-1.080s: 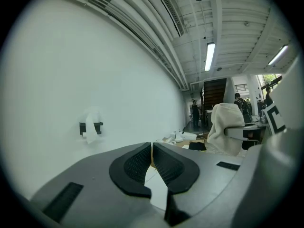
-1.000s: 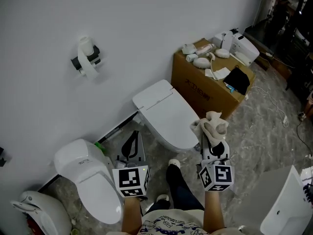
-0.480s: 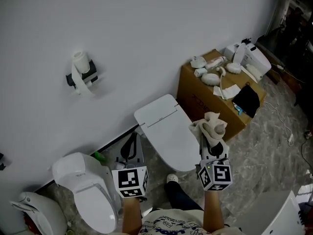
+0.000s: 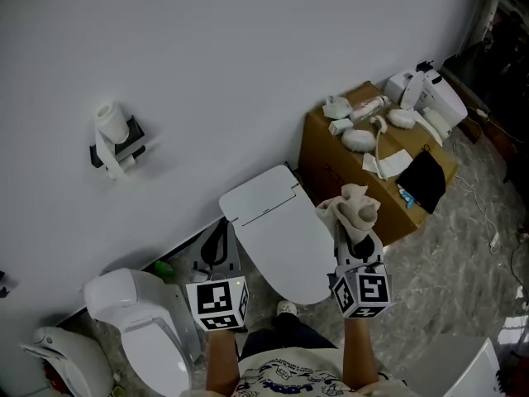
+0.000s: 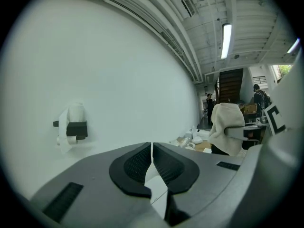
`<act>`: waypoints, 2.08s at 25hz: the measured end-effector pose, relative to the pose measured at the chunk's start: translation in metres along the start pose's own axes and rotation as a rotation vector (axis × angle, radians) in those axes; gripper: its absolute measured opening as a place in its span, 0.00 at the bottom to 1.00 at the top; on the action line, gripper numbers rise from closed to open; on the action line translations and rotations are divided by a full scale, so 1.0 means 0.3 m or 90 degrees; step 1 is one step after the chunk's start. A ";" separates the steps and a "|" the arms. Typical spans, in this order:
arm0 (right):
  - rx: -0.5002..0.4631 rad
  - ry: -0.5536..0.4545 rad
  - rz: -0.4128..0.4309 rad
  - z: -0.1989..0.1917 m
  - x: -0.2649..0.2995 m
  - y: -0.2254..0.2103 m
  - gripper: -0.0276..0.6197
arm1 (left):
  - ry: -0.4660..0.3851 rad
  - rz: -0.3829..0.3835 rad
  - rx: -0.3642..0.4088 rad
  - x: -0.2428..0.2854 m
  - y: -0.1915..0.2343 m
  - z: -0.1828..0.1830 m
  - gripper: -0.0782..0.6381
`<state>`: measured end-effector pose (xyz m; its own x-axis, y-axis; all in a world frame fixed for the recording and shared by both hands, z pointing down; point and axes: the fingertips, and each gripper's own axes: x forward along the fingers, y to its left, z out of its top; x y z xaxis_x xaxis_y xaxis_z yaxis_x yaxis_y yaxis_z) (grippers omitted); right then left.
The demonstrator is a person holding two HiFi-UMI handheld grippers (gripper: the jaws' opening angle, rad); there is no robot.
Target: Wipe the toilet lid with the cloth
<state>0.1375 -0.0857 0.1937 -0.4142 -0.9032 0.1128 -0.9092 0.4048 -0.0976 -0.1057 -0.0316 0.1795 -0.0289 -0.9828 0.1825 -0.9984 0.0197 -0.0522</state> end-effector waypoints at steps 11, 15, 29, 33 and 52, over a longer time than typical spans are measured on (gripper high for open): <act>0.016 0.052 0.009 -0.122 0.179 -0.056 0.21 | 0.046 -0.009 0.003 0.190 -0.019 -0.079 0.13; 0.020 0.077 0.005 -0.190 0.242 -0.053 0.21 | 0.071 -0.022 0.001 0.259 -0.003 -0.142 0.13; 0.012 0.200 -0.045 -0.507 0.559 -0.025 0.21 | 0.172 -0.104 -0.022 0.608 0.118 -0.420 0.13; 0.007 0.230 -0.054 -0.613 0.645 -0.024 0.21 | 0.197 -0.126 -0.027 0.707 0.142 -0.509 0.13; -0.019 0.375 -0.054 -1.141 0.932 -0.042 0.21 | 0.297 -0.188 -0.039 0.910 0.162 -0.913 0.13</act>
<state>0.0185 -0.2942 0.5649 -0.2868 -0.7047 0.6489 -0.9374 0.3463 -0.0382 -0.1752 -0.2485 0.4957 0.2485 -0.7625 0.5973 -0.9679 -0.2202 0.1215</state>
